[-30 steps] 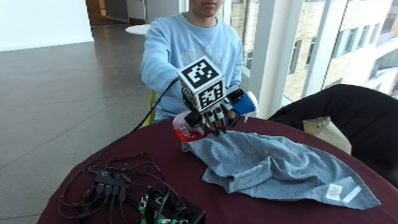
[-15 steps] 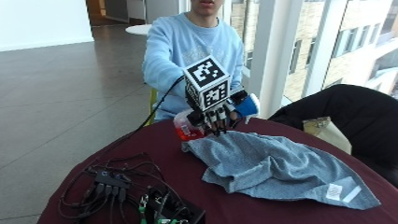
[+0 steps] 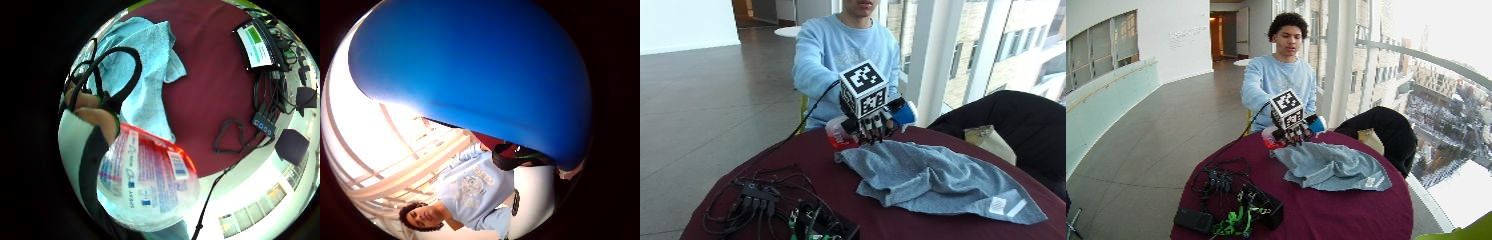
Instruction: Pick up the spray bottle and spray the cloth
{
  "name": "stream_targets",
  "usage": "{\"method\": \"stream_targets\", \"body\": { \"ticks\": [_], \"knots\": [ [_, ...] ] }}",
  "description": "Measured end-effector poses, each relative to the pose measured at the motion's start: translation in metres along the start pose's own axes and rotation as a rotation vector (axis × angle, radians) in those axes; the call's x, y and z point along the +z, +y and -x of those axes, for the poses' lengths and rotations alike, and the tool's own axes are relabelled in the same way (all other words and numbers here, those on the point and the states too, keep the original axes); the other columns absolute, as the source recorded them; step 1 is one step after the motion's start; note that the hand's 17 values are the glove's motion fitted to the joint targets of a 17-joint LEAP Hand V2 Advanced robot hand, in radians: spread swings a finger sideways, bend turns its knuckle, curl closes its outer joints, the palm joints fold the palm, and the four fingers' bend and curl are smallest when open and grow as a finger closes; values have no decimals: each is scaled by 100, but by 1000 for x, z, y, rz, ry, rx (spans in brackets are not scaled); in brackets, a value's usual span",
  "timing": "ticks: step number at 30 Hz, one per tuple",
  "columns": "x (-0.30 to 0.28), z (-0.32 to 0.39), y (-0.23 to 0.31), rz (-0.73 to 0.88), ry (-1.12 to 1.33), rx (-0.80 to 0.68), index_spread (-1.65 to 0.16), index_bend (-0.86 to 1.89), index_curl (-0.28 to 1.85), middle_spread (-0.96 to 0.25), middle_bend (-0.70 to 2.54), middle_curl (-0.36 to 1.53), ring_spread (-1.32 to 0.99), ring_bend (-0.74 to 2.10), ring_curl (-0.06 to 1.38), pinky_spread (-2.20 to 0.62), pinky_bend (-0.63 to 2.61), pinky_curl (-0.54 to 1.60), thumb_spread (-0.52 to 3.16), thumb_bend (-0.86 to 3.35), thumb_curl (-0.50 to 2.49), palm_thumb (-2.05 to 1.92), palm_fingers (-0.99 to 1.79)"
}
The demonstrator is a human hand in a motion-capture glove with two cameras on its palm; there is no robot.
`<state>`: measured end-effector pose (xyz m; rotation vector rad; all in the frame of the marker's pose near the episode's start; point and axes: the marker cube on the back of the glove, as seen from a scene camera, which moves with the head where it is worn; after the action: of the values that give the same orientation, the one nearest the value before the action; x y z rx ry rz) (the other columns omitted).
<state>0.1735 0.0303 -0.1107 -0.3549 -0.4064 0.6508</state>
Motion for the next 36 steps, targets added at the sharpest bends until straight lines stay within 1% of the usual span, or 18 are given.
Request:
{"method": "stream_targets", "body": {
  "ticks": [13,20,26,31,36],
  "knots": [
    [0,13,4,-20,11,10,-24,9,24,-8,44,48,-7,56,39,-6,39,40,99,-2,52,86,114],
    [1,24,7,-79,-48,-47,-24,10,24,-8,44,48,-7,56,39,-6,39,40,99,-2,52,86,114],
    [-4,45,16,-195,-170,-168,-24,10,25,-8,44,48,-7,56,39,-6,39,40,99,-2,52,86,114],
    [-4,72,28,-313,-315,-329,-24,10,25,-8,44,48,-6,57,39,-5,39,40,99,-2,52,86,114],
    [8,107,36,-402,-471,-474,-24,10,25,-8,44,48,-6,56,39,-5,39,40,99,-2,52,86,114]
  ]
}}
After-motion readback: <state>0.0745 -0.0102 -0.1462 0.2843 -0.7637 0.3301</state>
